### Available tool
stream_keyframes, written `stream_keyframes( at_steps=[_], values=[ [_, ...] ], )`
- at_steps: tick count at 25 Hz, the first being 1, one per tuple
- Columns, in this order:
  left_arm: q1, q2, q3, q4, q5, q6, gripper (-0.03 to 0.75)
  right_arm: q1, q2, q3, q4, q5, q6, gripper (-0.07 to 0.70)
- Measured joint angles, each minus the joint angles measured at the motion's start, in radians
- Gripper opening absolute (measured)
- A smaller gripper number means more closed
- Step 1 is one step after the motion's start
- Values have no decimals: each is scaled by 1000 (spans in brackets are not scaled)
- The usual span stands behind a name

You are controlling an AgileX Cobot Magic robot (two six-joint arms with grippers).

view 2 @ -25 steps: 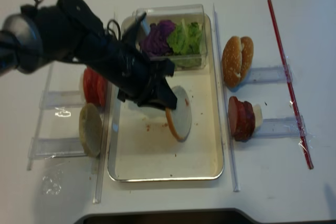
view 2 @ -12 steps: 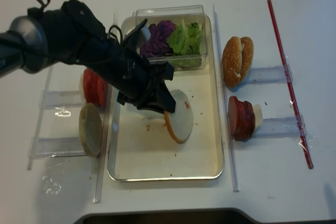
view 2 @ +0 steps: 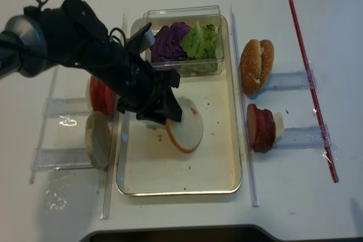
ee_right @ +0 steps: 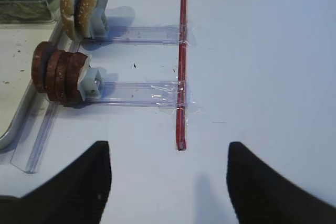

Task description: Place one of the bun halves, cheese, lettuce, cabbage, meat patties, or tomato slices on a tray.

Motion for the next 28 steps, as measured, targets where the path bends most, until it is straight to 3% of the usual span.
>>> stream_keyframes(
  at_steps=[3, 6, 11, 14, 20, 28],
  values=[
    [0, 0, 0, 49, 3, -30, 384, 0, 0, 0, 0, 0, 0, 507],
    [0, 1, -12, 93, 29, -58, 415, 0, 0, 0, 0, 0, 0, 507],
    [0, 1, -130, 278, 153, -199, 423, 0, 0, 0, 0, 0, 0, 507],
    [0, 1, -226, 409, 200, -279, 424, 0, 0, 0, 0, 0, 0, 507],
    [0, -10, -349, 502, 212, -353, 424, 0, 0, 0, 0, 0, 0, 507],
    [2, -104, -363, 721, 227, -395, 425, 0, 0, 0, 0, 0, 0, 507]
  ],
)
